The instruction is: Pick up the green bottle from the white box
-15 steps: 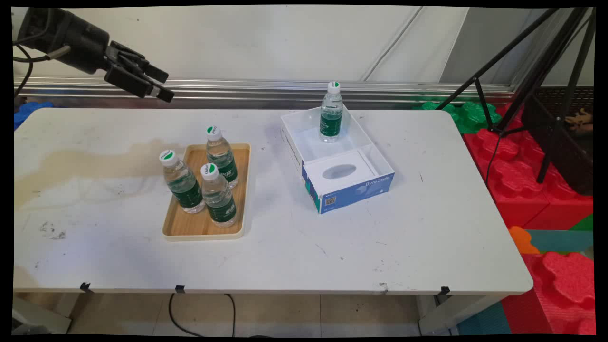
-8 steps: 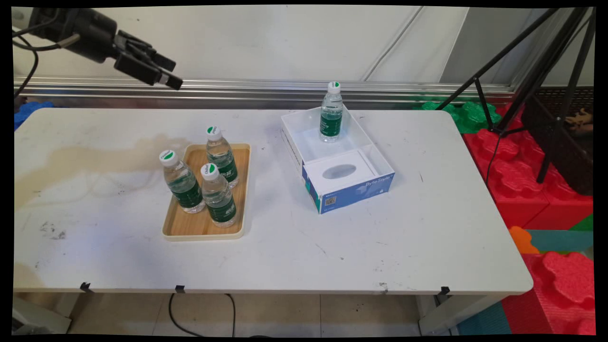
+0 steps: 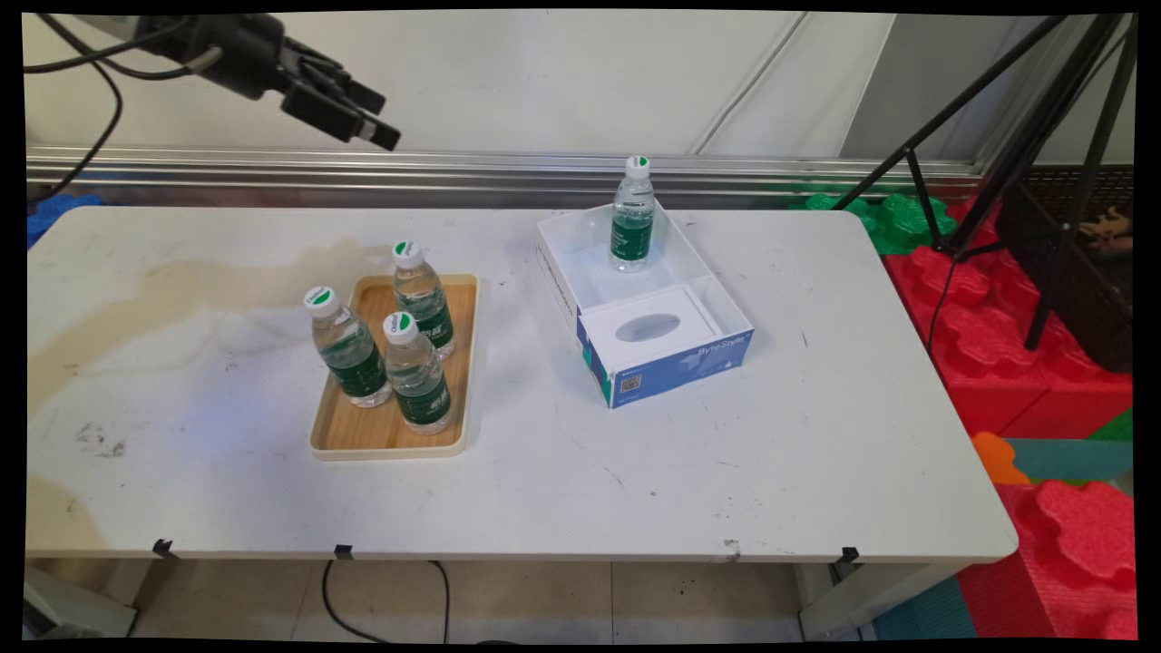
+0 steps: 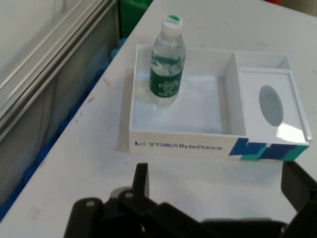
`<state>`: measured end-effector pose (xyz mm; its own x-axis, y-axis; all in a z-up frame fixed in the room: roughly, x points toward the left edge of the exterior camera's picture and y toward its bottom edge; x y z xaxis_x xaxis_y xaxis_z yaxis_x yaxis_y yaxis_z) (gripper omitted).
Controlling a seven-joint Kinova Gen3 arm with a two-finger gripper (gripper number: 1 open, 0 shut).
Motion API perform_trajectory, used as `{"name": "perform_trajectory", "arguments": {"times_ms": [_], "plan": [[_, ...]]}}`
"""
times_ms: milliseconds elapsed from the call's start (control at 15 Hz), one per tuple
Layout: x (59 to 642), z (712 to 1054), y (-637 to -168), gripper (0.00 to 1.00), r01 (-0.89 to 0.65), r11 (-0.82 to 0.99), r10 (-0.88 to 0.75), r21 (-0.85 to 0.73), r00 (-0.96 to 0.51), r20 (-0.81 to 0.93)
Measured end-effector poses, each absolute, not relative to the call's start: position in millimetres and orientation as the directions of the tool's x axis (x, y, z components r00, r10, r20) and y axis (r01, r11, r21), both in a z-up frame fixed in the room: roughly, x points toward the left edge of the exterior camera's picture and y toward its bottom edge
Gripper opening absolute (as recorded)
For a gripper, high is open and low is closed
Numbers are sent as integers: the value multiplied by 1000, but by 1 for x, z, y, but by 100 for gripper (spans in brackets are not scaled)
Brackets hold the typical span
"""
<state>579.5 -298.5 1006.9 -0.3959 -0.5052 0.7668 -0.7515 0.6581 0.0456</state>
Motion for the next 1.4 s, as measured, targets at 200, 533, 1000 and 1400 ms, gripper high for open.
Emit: {"name": "perform_trajectory", "arguments": {"times_ms": [200,533,1000,1400], "plan": [[567,1000,-321,100,-742,670,-492,35,-408,769],[542,982,-361,100,-734,679,-489,34,-418,766],[511,948,-415,100,-725,687,-502,39,-435,747],[478,911,-464,100,-713,699,-519,59,-449,727]]}}
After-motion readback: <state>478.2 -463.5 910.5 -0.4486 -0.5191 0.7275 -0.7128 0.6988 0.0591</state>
